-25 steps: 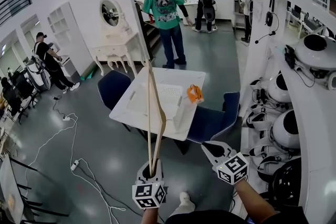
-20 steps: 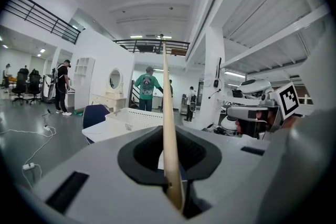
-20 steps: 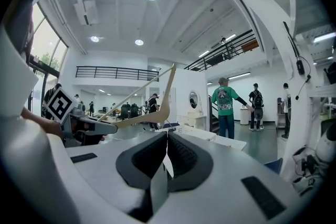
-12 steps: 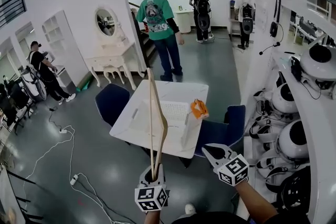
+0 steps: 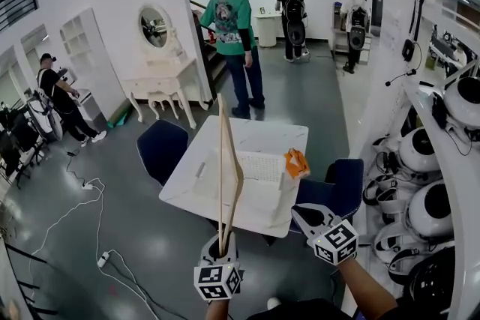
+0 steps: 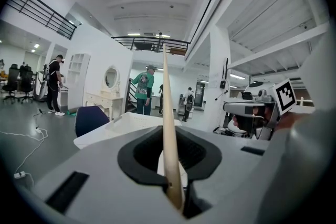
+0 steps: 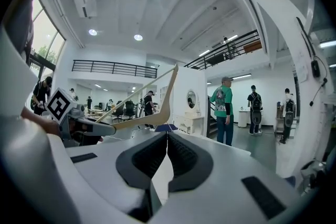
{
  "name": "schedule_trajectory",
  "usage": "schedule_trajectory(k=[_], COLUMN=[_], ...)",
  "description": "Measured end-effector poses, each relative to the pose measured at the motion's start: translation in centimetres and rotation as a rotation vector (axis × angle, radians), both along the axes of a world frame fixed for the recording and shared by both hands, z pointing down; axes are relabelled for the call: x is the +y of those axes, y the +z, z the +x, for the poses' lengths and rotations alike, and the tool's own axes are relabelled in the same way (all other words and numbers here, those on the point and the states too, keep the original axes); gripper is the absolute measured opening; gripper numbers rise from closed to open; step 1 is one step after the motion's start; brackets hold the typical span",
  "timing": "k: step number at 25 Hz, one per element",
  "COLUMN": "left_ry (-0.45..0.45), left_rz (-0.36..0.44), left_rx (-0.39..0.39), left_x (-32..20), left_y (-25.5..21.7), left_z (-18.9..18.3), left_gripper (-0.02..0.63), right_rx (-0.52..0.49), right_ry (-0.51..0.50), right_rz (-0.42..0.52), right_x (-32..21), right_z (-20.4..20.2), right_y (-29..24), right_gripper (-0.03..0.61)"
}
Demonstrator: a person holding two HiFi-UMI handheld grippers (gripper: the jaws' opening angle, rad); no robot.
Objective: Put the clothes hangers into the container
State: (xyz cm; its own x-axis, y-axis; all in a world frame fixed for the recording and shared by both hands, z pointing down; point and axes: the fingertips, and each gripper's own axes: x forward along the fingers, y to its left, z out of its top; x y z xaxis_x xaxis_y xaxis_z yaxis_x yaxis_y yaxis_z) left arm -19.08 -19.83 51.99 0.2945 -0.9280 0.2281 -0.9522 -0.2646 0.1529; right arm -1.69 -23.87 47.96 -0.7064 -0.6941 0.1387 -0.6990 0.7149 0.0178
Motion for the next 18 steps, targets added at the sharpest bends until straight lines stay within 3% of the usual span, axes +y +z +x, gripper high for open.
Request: schedule_trajectory(k=[18], left_ry=[-0.007], left_rz=[-0.007], left_rx=[0.006], left_x=[-2.5], left_y=[0.7], left_z=[-0.7], left_gripper=[0.052], right_rx=[0.004], right_ry=[-0.007], right_rz=[0.005], right_x=[-3.2], right_z=[-1.1], right_y=[0.2], right_gripper=[0.021])
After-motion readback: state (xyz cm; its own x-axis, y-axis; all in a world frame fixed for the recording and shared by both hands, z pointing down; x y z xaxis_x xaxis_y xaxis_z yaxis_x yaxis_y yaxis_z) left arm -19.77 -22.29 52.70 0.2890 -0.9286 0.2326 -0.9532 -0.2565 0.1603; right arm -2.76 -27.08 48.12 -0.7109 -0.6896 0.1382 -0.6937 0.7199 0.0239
